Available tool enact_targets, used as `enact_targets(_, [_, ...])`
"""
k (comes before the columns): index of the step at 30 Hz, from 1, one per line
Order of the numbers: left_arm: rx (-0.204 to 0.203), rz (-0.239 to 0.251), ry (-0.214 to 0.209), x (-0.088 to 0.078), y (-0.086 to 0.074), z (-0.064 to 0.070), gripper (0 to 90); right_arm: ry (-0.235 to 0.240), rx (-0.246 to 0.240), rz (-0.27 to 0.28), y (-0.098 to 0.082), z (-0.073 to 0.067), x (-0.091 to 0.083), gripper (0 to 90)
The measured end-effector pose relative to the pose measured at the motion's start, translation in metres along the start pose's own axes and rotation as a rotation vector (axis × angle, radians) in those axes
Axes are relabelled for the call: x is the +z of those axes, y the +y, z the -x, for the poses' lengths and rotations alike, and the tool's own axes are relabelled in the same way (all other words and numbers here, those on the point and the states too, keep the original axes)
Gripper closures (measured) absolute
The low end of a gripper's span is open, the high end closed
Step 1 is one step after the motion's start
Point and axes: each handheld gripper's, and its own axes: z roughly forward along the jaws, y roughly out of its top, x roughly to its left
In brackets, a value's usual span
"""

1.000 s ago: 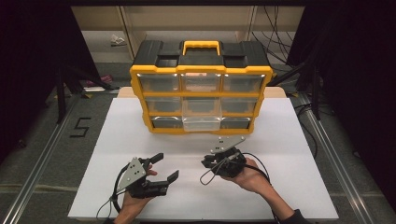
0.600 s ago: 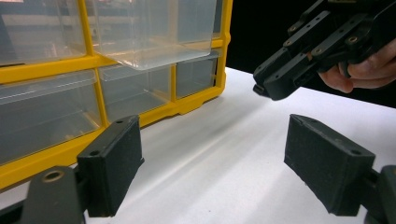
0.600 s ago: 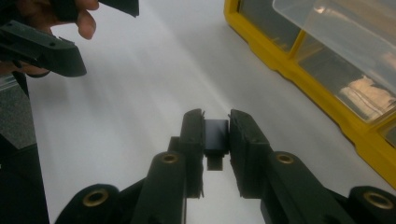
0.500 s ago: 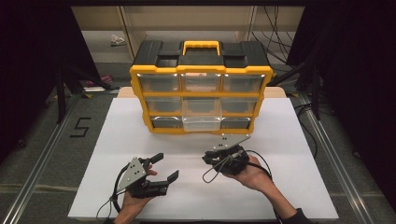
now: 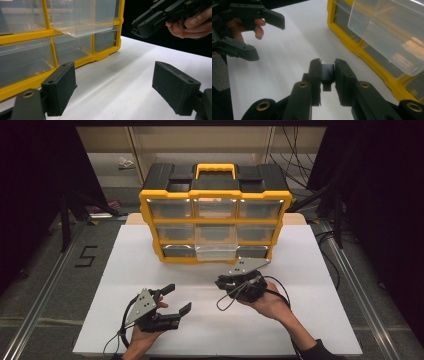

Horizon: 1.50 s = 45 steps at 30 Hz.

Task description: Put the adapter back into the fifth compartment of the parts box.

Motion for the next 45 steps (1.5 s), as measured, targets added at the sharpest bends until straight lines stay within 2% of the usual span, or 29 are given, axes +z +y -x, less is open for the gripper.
enact_targets(15, [-0.001,0.002,0.002,0.0,0.0,0.0,18.8,-0.012,0.004,0.049,0.009,0.004,-0.007,76.3])
enact_targets(45, [-0.002,0.003,0.005,0.0,0.0,0.0,19.1,-0.035,0.011,0.108,0.024,0.013,-0.012,76.4])
